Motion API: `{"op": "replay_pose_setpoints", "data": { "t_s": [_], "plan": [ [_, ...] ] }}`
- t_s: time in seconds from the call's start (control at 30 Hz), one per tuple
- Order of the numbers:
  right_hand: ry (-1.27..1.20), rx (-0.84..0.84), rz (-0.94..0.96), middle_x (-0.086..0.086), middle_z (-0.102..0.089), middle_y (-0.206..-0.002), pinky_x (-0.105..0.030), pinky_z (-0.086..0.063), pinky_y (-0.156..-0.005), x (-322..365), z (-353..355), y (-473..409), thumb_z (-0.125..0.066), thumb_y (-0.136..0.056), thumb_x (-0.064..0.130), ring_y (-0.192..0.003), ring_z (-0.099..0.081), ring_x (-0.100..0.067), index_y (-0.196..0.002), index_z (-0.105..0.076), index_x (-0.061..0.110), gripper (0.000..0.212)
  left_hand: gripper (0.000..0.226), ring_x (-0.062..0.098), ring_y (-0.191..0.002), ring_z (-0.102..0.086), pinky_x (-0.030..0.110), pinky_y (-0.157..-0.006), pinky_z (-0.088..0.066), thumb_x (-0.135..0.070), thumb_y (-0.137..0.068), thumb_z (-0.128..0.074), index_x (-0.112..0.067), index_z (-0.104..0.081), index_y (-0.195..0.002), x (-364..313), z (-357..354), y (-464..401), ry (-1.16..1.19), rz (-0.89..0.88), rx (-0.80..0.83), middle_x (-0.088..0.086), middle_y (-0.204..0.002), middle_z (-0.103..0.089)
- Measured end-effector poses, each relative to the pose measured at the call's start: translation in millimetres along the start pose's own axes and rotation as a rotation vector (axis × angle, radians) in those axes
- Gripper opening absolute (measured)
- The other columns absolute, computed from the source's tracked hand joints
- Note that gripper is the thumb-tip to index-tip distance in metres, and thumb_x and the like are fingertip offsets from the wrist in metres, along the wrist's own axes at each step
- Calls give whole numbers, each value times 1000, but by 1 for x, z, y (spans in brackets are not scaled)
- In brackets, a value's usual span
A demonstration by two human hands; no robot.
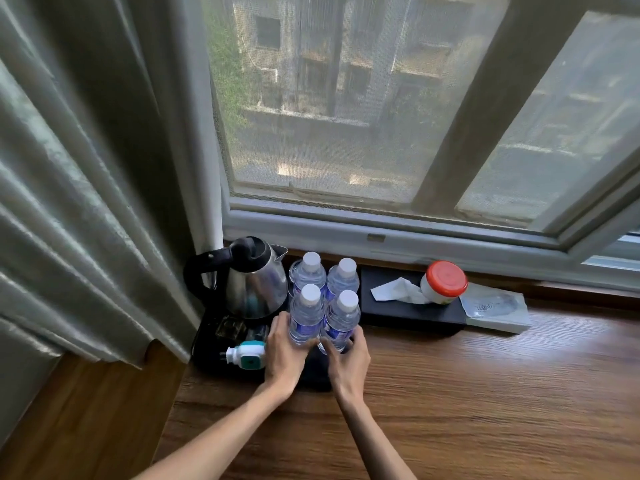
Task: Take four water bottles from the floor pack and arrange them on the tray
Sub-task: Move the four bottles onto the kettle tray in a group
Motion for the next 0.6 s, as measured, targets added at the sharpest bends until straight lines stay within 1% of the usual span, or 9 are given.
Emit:
{"op": "replay_pose_setpoints", "data": {
  "t_s": [0.1,0.23,0.43,0.5,0.6],
  "plan": [
    [20,-8,-3,-4,-71,-106,-50,-54,-90,0,-1,-2,-84,-77,26,-101,-68,-26,-111,-61,14,42,54,26,-91,-65,41,-71,-54,-29,-60,-92,-13,-57,-98,0,-1,-1,-9,5,-16,4,-101,-64],
    [25,3,-4,-2,-72,-105,-50,-54,-89,0,1,-3,-83,-78,21,-99,-69,-23,-108,-61,15,38,53,23,-91,-64,36,-70,-52,-29,-60,-92,-14,-57,-97,0,-5,1,-6,5,-27,2,-100,-63],
    [19,5,9,0,-73,-102,-48,-56,-88,1,4,-3,-82,-79,15,-96,-70,-19,-105,-61,18,34,54,24,-92,-64,36,-70,-52,-27,-61,-92,-14,-57,-100,0,-8,1,-25,9,-34,3,-102,-62],
    [17,10,13,0,-73,-104,-47,-56,-88,2,4,-3,-81,-80,14,-97,-70,-19,-107,-60,18,35,55,23,-93,-64,32,-71,-50,-26,-61,-91,-14,-56,-102,0,-8,2,-22,14,-37,3,-103,-62],
    [13,29,26,-1,-72,-105,-46,-56,-89,2,4,-3,-81,-81,15,-98,-69,-20,-108,-59,16,35,56,22,-90,-63,33,-69,-49,-28,-60,-91,-17,-52,-99,2,-9,2,-24,43,-26,1,-100,-60]
  ]
}}
Point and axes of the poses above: each hand's wrist, its own y-axis away from the middle knuckle, its own z-axis out of the back of the hand, x = y × z, the point moved 3 cm from there along -y, towards the middle knuckle
